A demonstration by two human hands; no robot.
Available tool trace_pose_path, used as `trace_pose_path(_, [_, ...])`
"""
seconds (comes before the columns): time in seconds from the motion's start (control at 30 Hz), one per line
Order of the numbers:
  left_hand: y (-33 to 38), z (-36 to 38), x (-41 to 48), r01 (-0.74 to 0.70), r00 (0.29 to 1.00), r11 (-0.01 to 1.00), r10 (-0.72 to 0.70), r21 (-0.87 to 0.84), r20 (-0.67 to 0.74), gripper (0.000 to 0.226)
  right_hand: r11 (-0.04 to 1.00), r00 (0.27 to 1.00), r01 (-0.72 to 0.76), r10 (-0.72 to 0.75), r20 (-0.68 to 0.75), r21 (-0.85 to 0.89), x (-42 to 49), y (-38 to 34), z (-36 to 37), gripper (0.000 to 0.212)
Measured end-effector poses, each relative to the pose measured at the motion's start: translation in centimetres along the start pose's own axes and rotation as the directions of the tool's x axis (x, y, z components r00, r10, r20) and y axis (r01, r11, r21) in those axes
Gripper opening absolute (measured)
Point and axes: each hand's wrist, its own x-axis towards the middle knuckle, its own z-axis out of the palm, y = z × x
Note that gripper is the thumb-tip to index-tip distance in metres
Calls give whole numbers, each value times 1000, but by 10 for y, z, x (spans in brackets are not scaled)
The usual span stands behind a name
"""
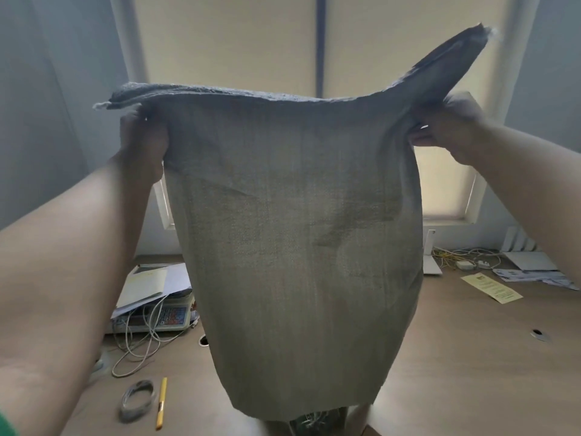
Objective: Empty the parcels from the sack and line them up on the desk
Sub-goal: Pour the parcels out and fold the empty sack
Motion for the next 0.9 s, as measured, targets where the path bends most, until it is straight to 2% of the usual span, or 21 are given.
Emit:
trace_pose_path(0.1, [-3,2,-2,5,1000,1000,-5,13,-5,19,1000,1000,12,-12,-6,-28,-1,4,-5,15])
trace_pose_path(0.23, [-1,4,-6,-9,1000,1000,9,-5,-26,27,1000,999,31,-32,-22,-2,-1,9,-11,24])
trace_pose_path(0.37, [3,-1,-5,-48,998,999,49,8,-49,29,998,1000,23,-24,12,63,2,11,-15,18])
trace_pose_path(0.43, [6,-4,-3,-86,991,996,89,37,-99,32,995,999,34,-33,-8,89,3,11,-16,15])
trace_pose_path(0.57, [12,-6,-5,-95,983,990,111,108,-145,35,978,998,55,-48,-39,201,-1,6,-16,25])
trace_pose_path(0.77, [11,-24,-2,-112,982,989,125,96,-139,45,952,999,-13,28,-44,306,-12,-1,-12,19])
trace_pose_path(0.9, [15,-30,-5,-90,980,993,102,74,-169,40,932,997,-66,72,-4,357,-17,-13,-11,30])
